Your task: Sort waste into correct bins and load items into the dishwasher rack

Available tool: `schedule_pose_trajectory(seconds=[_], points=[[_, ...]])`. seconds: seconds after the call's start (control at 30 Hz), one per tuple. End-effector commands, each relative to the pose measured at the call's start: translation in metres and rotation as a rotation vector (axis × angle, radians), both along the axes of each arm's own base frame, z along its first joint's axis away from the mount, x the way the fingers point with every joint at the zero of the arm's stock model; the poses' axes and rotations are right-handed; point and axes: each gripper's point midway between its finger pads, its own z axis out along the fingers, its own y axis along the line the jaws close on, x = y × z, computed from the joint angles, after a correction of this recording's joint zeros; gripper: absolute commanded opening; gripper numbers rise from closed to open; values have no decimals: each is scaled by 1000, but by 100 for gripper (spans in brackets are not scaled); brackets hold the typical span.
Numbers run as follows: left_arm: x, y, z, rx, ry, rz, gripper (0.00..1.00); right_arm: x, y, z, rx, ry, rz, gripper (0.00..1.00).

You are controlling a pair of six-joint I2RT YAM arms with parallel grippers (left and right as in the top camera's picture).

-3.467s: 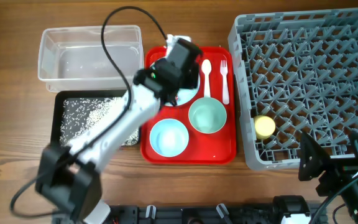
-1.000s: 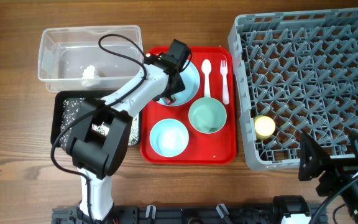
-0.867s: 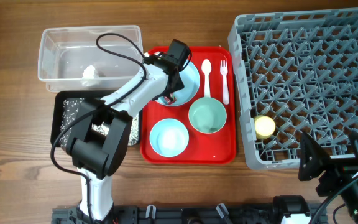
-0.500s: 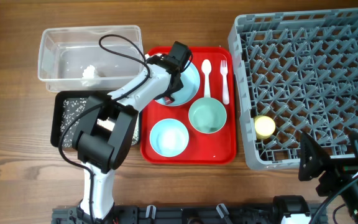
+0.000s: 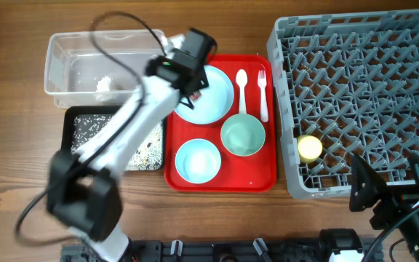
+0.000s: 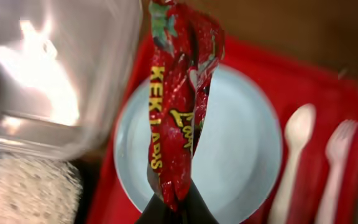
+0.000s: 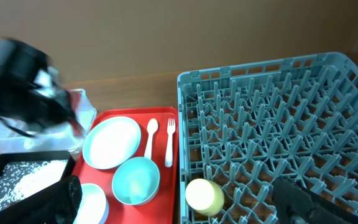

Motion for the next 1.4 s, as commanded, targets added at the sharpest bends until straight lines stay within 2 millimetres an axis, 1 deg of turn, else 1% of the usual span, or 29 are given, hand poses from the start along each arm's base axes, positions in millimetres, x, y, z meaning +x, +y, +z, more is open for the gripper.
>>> schedule_pose_trajectory(seconds=[0.0,0.07,0.13,0.17,0.2,0.23,0.27,0.3,0.33,0.37,0.4,0.43,0.5,0.57,0.67,0.77,0.87,0.97,1.07,1.1,1.2,1.27,1.37], points=[[21,63,38,97,-119,124,4,0,-2,-1,-20,-1,-6,100],[32,88,33,94,-117,184,4,0,-2,-1,-20,-1,-6,100],[44,116,22,93,-109,248,4,0,-2,-1,-21,-1,-5,100],[48,125,18,96,-104,269,6,0,-2,-1,-20,-1,-6,100],[53,140,9,100,-95,300,18,0,-2,-1,-20,-1,-6,100],[55,146,3,96,-84,310,43,0,-2,-1,-20,-1,-6,100],[58,150,-6,79,-60,285,76,0,-2,-1,-20,-1,-6,100],[59,149,-9,64,-46,252,84,0,-2,-1,-21,-1,-5,100],[60,147,-11,45,-29,193,87,0,-2,-1,-20,-1,-6,100],[60,147,-11,42,-25,168,92,0,-2,-1,-20,-1,-6,100],[58,147,-5,44,-30,148,96,0,-2,-1,-20,-1,-6,100],[56,148,1,53,-37,135,96,0,-2,-1,-20,-1,-6,100],[51,144,22,66,-65,100,99,0,-2,-1,-20,-1,-6,100],[39,137,46,69,-93,69,99,0,-2,-1,-20,-1,-6,100],[8,123,83,61,-123,29,100,0,-2,-1,-20,-1,-6,100],[-31,105,121,47,-168,-33,100,0,-2,-1,-20,-1,-6,100],[-64,89,150,30,-215,-95,100,0,-2,-1,-21,-1,-5,100],[-91,75,175,5,-275,-156,100,0,-2,-1,-20,-1,-6,100],[-109,66,193,-18,-331,-199,100,0,-2,-1,-20,-1,-6,100],[-114,65,194,-20,-332,-206,100,0,-2,-1,-20,-1,-6,100],[-131,72,198,-14,-327,-208,100,0,-2,-1,-20,-1,-6,100],[-135,74,201,-16,-336,-207,100,0,-2,-1,-20,-1,-6,100],[-133,76,205,-10,-358,-196,100,0,-2,-1,-20,-1,-6,100]])
